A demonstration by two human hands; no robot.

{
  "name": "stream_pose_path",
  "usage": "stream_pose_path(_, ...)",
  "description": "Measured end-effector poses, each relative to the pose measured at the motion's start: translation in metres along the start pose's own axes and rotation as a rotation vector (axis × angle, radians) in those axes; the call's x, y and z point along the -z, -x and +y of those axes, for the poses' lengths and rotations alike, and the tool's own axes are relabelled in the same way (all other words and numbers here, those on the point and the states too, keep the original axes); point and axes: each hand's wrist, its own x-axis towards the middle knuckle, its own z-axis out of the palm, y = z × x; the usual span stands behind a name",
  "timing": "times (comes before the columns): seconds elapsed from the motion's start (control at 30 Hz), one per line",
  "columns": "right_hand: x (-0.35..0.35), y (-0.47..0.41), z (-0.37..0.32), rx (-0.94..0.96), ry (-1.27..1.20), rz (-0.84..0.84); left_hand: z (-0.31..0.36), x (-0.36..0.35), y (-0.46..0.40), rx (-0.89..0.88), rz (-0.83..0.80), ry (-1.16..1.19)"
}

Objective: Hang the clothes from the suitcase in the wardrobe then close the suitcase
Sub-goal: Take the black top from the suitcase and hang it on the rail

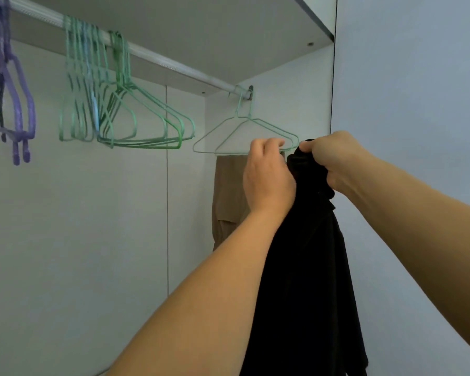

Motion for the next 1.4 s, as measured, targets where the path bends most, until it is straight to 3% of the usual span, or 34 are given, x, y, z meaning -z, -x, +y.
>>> stream_pose_path(0.1, 0.01, -0.009, 0.0, 0.0, 0.013, 0.032, -0.003, -0.013, -0.03, 0.335, -0.248, 0.103)
stream_pose_path(0.17, 0.016, -0.018, 0.001, -0.011, 0.039, 0.059, -0.01, -0.024, -0.051, 0.446, -0.331, 0.119)
stream_pose_path(0.43, 0.024, -0.059, 0.011, -0.011, 0.05, 0.132, -0.047, -0.096, -0.11, 0.747, -0.295, 0.508)
stream_pose_path(0.6, 0.014, -0.086, 0.019, -0.003, 0.117, 0.154, -0.056, -0.128, -0.131, 0.848, -0.31, 0.732)
stream_pose_path(0.83, 0.01, -0.114, 0.029, -0.013, 0.125, 0.172, -0.059, -0.149, -0.142, 0.874, -0.487, 0.863)
stream_pose_path(1.07, -0.003, -0.123, 0.031, -0.027, 0.08, 0.147, -0.057, -0.139, -0.139, 0.833, -0.443, 0.787)
stream_pose_path(1.17, -0.005, -0.12, 0.03, -0.015, 0.032, 0.133, -0.05, -0.119, -0.125, 0.877, -0.385, 0.884)
stream_pose_path(1.4, 0.002, -0.092, 0.047, -0.065, -0.056, 0.112, -0.034, -0.068, -0.049, 0.92, -0.659, 0.883)
